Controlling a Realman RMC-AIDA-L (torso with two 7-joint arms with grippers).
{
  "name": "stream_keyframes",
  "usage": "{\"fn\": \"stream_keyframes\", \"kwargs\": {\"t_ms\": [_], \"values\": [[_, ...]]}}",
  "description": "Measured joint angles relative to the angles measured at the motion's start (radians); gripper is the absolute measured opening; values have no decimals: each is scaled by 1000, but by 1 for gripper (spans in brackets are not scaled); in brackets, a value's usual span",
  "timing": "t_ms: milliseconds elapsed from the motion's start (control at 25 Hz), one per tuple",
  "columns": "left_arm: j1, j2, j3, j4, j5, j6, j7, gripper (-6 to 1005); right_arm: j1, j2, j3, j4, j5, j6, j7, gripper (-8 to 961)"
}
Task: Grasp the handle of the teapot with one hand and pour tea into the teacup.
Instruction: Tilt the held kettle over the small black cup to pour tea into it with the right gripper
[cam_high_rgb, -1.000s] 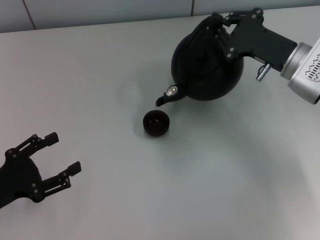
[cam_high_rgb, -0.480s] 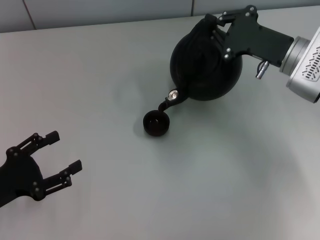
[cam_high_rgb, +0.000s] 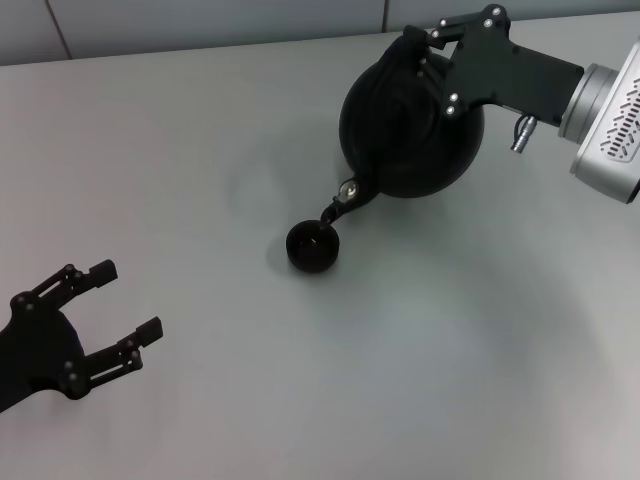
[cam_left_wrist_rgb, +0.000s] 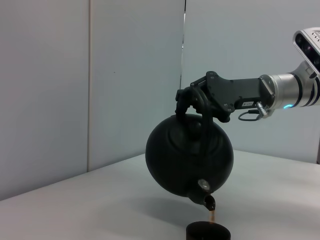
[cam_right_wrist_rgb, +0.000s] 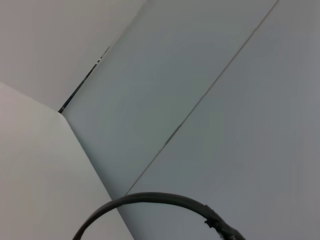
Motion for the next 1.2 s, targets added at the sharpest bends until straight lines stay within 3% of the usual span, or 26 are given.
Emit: {"fn": "stream_keyframes", "kwargs": {"t_ms": [760, 1200], "values": [[1, -3, 0, -3, 0, -1, -3, 864, -2, 5, -28, -42, 11, -35, 2, 76], [8, -3, 0, -3, 0, 1, -3, 864, -41, 4, -22, -35, 82, -27, 346, 77]]}}
